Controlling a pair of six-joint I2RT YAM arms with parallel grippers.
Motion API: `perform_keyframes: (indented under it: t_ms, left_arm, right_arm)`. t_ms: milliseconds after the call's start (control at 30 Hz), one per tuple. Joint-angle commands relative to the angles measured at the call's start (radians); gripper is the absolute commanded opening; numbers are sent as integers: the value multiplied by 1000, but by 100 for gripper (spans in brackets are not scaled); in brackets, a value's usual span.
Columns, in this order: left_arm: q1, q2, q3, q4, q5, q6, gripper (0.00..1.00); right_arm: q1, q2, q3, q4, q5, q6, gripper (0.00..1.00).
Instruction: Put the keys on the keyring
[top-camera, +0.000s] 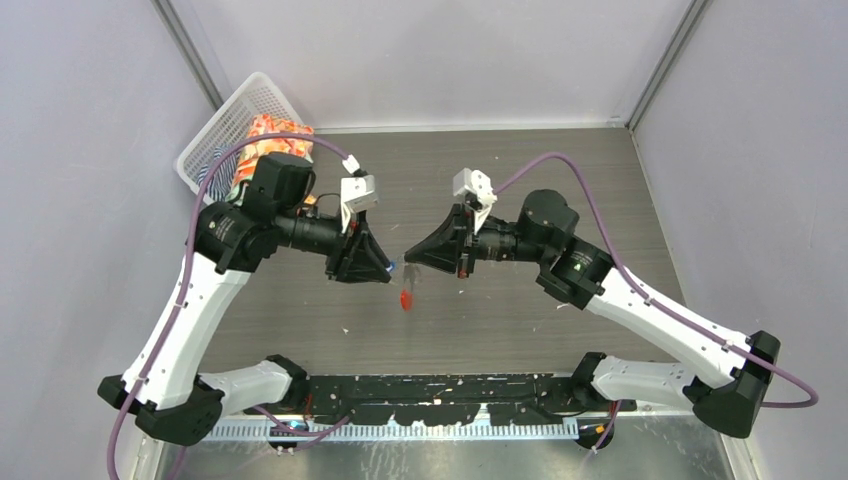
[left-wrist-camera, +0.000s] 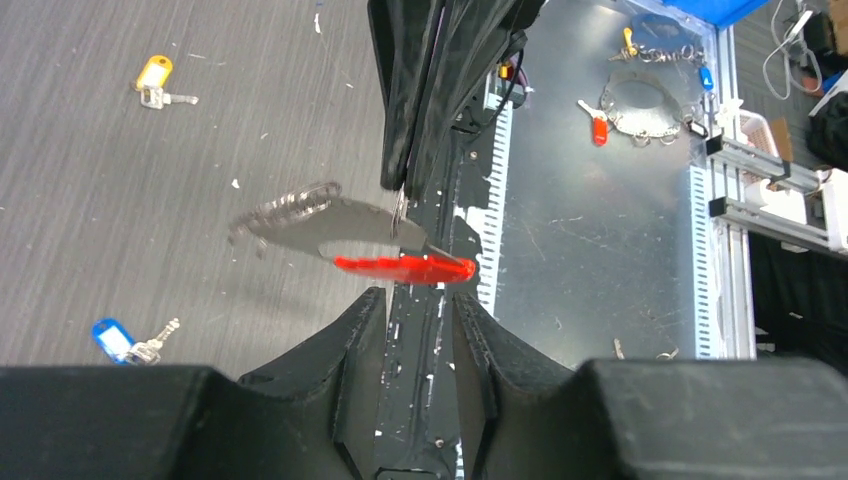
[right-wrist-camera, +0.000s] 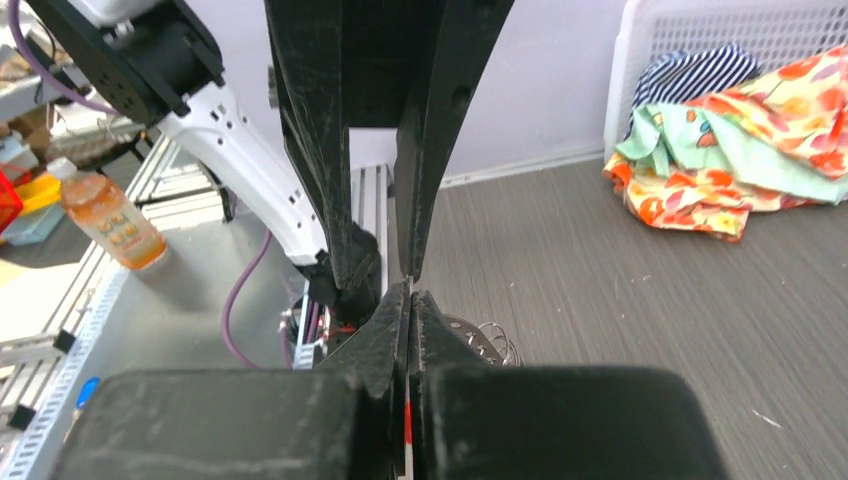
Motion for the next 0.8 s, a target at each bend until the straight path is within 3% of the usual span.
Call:
perform_keyframes:
  t_ms: [0,167,267,600,767]
  left_arm:
    - [5,-55,-67,83,27,-48,31]
    - [5,-140,-199,349,39,-166,30]
    - [5,-176,-250,468,41,-236,31]
    - [5,-201,-295,555,74,-320,28]
    - [5,-199,-295,601,77,-368,32]
  right_arm:
    - [-6,-48,-60,282,30,123,1]
    - [-7,-65,-187,573,85,250,1]
    - [-6,-61,-216,639,90,295,1]
    - [-6,-34,-228,718,76,349,1]
    - [-6,-17,-233,750,69,374,1]
